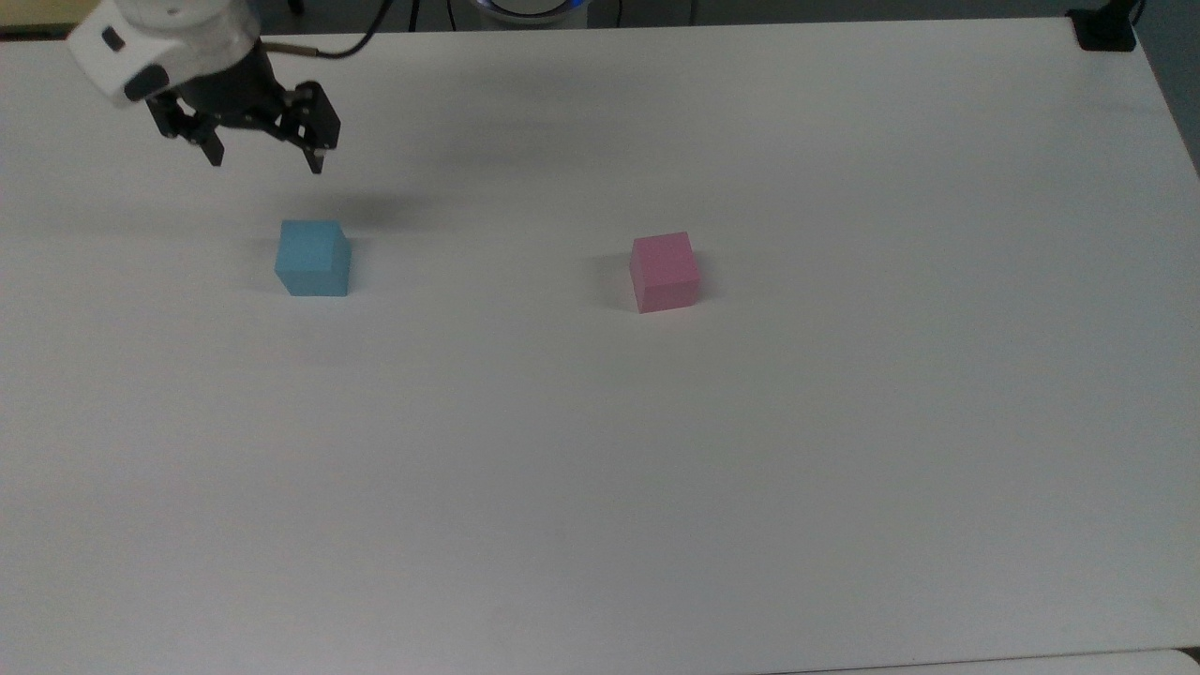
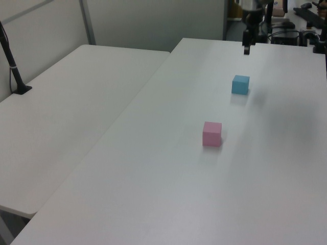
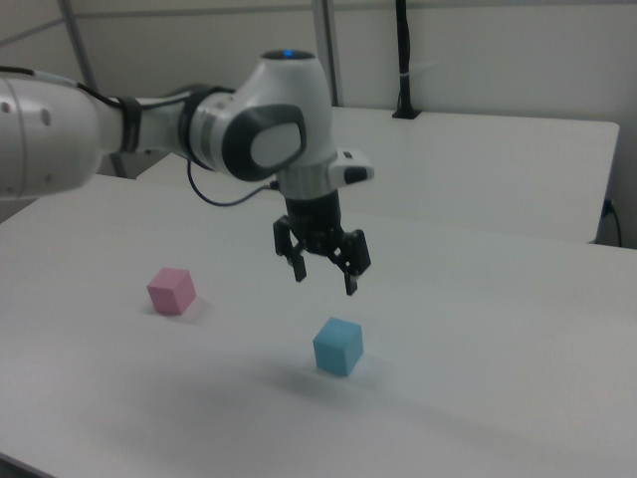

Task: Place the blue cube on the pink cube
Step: 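Move the open gripper over the light-blue cube and lower onto it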

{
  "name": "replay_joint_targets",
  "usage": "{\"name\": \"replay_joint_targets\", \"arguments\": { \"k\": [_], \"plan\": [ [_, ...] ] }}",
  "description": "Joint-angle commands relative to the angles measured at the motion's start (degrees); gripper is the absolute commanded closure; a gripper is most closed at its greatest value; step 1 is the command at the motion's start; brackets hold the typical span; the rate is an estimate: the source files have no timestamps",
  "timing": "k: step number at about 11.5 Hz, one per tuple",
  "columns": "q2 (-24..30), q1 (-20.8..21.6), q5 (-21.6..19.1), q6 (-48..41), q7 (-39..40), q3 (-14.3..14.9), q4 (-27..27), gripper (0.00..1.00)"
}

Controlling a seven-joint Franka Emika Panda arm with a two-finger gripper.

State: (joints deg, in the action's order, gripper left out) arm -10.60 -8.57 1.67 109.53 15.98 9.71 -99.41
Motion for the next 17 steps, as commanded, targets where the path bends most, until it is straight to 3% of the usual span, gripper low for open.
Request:
{"name": "replay_joint_targets", "arguments": {
  "k": [1,11,12,14,15,17],
  "plan": [
    [-2.7,0.8,0.4,3.0,-1.7,0.3,-1.0,0.00],
    [-11.7,1.1,0.8,11.1,-5.9,-1.1,-2.8,0.00],
    [-11.6,1.3,0.8,11.1,-5.9,-1.1,-3.0,0.08],
    [-11.0,1.3,0.7,10.4,-5.3,-1.5,-2.9,0.37],
    [-9.4,1.3,0.7,9.2,-5.1,-1.6,-3.0,0.44],
    [-4.1,1.4,0.4,0.7,-5.2,-3.5,-2.5,0.44]
  ]
}}
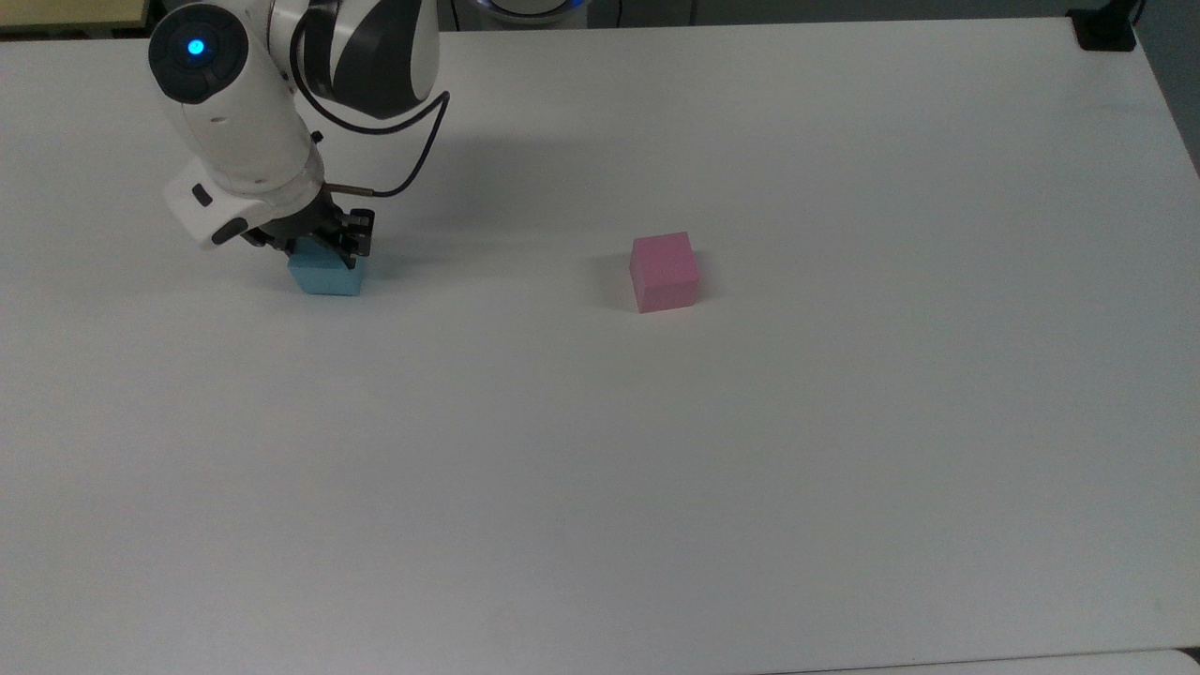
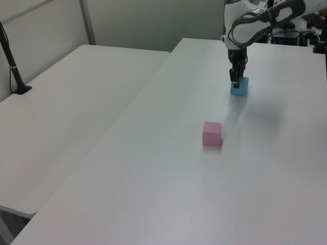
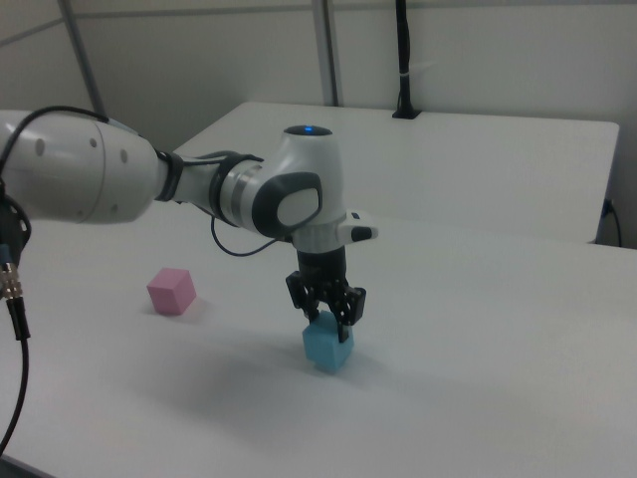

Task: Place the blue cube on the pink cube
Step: 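Close the gripper on the blue cube and lift it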

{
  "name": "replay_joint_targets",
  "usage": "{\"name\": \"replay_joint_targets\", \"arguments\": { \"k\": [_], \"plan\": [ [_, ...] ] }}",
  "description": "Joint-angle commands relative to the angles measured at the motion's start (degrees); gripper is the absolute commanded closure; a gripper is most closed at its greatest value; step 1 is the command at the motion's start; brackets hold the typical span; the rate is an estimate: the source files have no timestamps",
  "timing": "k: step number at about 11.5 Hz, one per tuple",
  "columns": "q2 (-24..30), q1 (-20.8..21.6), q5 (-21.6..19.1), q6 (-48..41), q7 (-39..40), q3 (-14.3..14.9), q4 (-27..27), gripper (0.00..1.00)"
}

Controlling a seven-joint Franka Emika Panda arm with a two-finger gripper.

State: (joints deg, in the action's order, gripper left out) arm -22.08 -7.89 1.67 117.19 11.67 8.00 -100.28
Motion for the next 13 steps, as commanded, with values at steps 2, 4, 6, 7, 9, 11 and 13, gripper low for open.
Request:
{"name": "replay_joint_targets", "arguments": {
  "k": [2,4,6,7,9,11,13],
  "plan": [
    [12.7,0.7,0.1,-12.8,-1.7,-6.6,-1.3,0.44],
    [14.3,2.7,-0.1,-14.1,-8.5,-11.0,0.0,0.44],
    [12.8,8.7,0.1,-13.4,-14.5,-11.4,1.4,0.44],
    [11.7,11.0,0.4,-12.9,-17.2,-11.4,2.0,0.44],
    [7.1,16.0,0.5,-8.9,-23.2,-11.5,5.1,0.44],
    [4.1,18.2,0.7,-5.8,-26.3,-11.5,6.1,0.44],
    [2.1,19.8,0.6,-3.1,-26.5,-11.6,6.2,0.44]
  ]
}}
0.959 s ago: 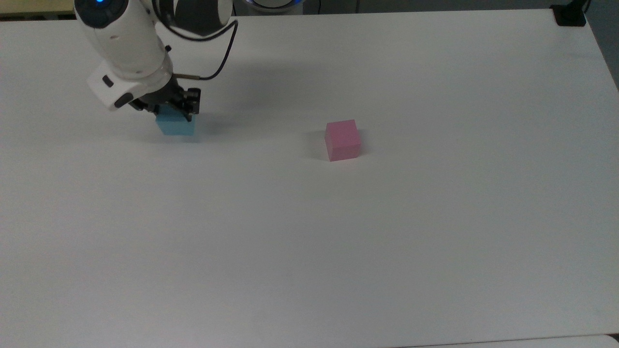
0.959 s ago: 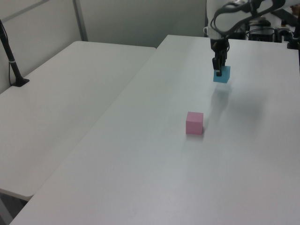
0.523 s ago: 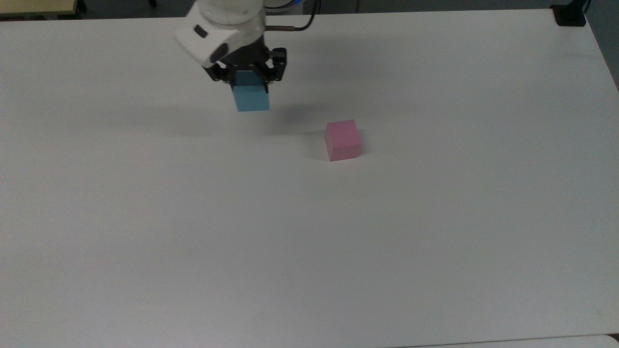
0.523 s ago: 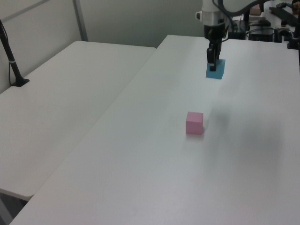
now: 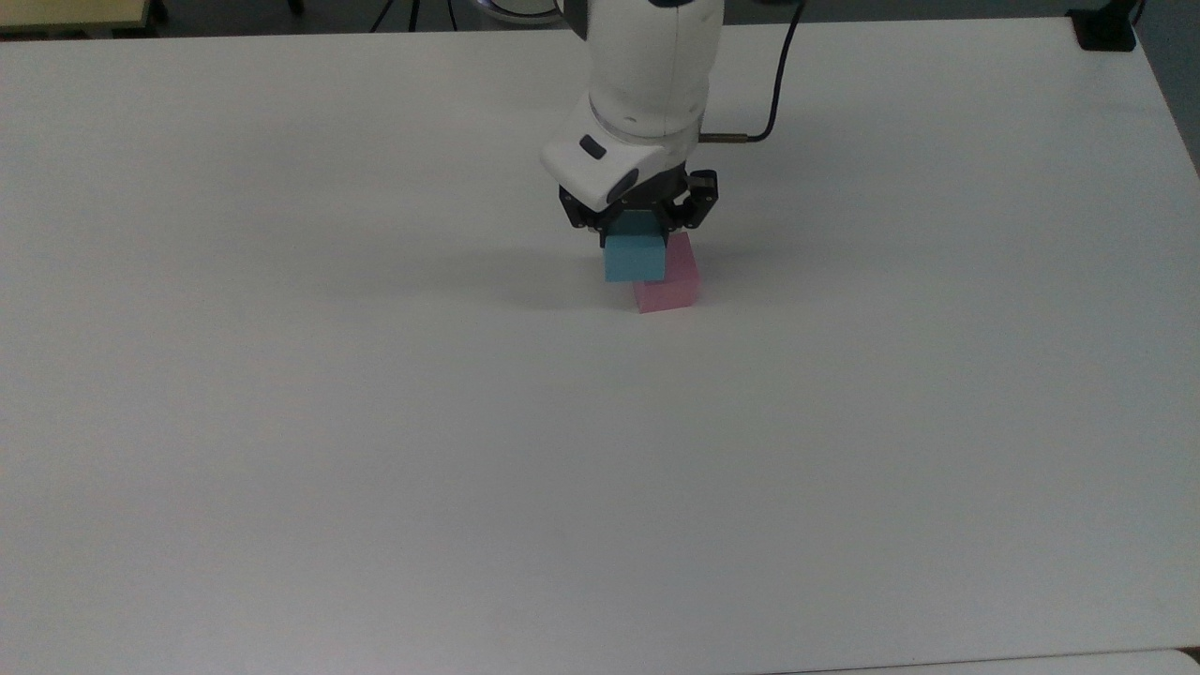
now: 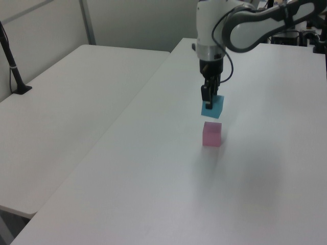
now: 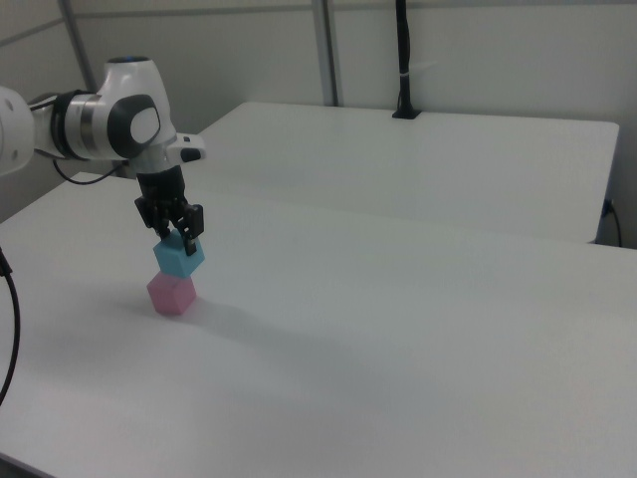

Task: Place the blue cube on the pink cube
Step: 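Carry the blue cube over the pink cube and lower it on top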

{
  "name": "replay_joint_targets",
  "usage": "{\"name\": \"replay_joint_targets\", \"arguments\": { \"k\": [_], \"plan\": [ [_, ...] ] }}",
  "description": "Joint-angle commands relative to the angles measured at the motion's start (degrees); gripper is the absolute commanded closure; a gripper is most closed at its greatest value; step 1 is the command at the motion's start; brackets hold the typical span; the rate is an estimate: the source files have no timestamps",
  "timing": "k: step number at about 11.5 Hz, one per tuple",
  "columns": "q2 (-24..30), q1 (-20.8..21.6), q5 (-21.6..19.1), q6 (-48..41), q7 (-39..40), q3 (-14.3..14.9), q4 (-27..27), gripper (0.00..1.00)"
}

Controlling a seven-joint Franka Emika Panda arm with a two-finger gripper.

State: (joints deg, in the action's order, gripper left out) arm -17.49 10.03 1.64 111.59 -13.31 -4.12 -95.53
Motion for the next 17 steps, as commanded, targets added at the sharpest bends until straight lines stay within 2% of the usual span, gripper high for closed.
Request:
{"name": "replay_joint_targets", "arguments": {
  "k": [1,3,13,14,15,17],
  "plan": [
    [-2.4,2.1,0.6,2.7,-1.4,0.5,1.5,0.44],
    [-2.2,2.0,0.9,2.3,-1.2,-1.5,1.4,0.44],
    [-1.8,3.4,5.0,0.7,-1.0,-1.6,-1.3,0.42],
    [-1.8,3.4,5.6,0.6,-1.2,-1.6,-1.8,0.24],
    [-1.9,3.3,5.8,0.6,-2.7,-1.6,-1.7,0.00],
    [-1.6,3.3,5.8,0.3,-3.6,-1.6,-1.3,0.00]
  ]
}}
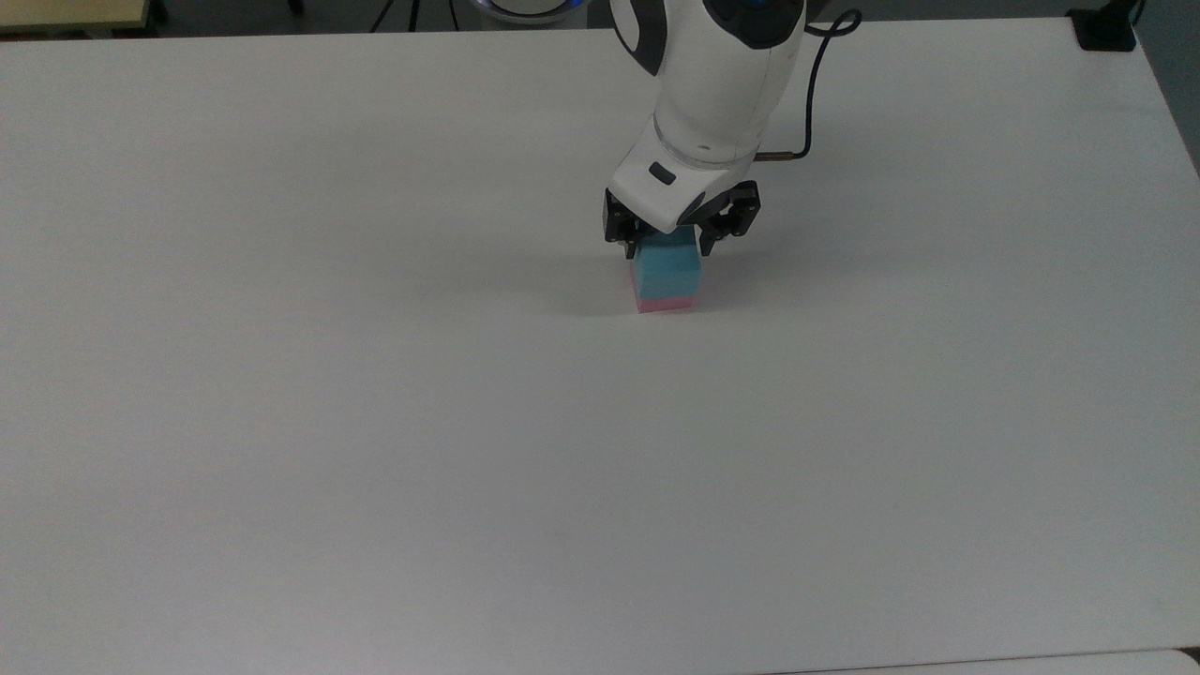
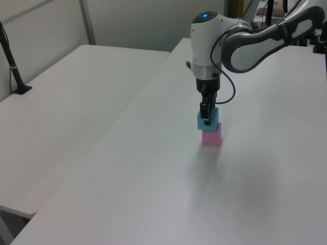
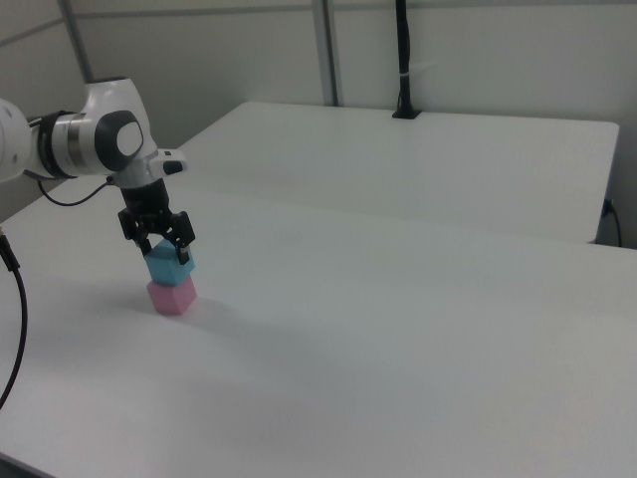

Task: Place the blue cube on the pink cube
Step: 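Open the gripper and raise it away from the stacked cubes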

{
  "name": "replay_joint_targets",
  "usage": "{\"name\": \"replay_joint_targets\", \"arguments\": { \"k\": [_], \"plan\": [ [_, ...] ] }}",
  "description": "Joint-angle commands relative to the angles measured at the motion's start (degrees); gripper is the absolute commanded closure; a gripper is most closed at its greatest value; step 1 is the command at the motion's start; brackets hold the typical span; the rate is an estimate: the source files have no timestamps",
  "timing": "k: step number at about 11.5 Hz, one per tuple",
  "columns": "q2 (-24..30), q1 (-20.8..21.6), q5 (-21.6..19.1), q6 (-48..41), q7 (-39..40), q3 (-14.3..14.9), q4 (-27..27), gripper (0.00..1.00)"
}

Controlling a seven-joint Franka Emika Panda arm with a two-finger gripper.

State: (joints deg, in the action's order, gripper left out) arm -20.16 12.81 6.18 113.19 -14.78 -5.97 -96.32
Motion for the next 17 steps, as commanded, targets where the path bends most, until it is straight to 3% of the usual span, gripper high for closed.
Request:
{"name": "replay_joint_targets", "arguments": {
  "k": [1,6,8,10,11,13,15,17],
  "plan": [
    [2.2,0.4,1.3,-1.9,-2.6,0.3,-0.4,0.00],
    [12.6,-1.2,0.8,-11.5,-4.6,0.3,1.7,0.00],
    [17.9,-4.3,0.5,-16.1,-4.7,0.3,1.2,0.00],
    [22.7,-6.7,0.5,-20.6,-4.3,1.4,0.9,0.00],
    [24.7,-7.2,0.4,-21.5,-3.8,3.3,0.2,0.00],
    [27.1,-8.1,-1.8,-21.7,4.0,7.0,-0.6,0.00],
    [27.7,-13.3,-3.5,-21.7,13.1,7.0,-0.3,0.00],
    [27.6,-14.7,-3.5,-21.4,14.3,7.5,0.0,0.00]
  ]
}}
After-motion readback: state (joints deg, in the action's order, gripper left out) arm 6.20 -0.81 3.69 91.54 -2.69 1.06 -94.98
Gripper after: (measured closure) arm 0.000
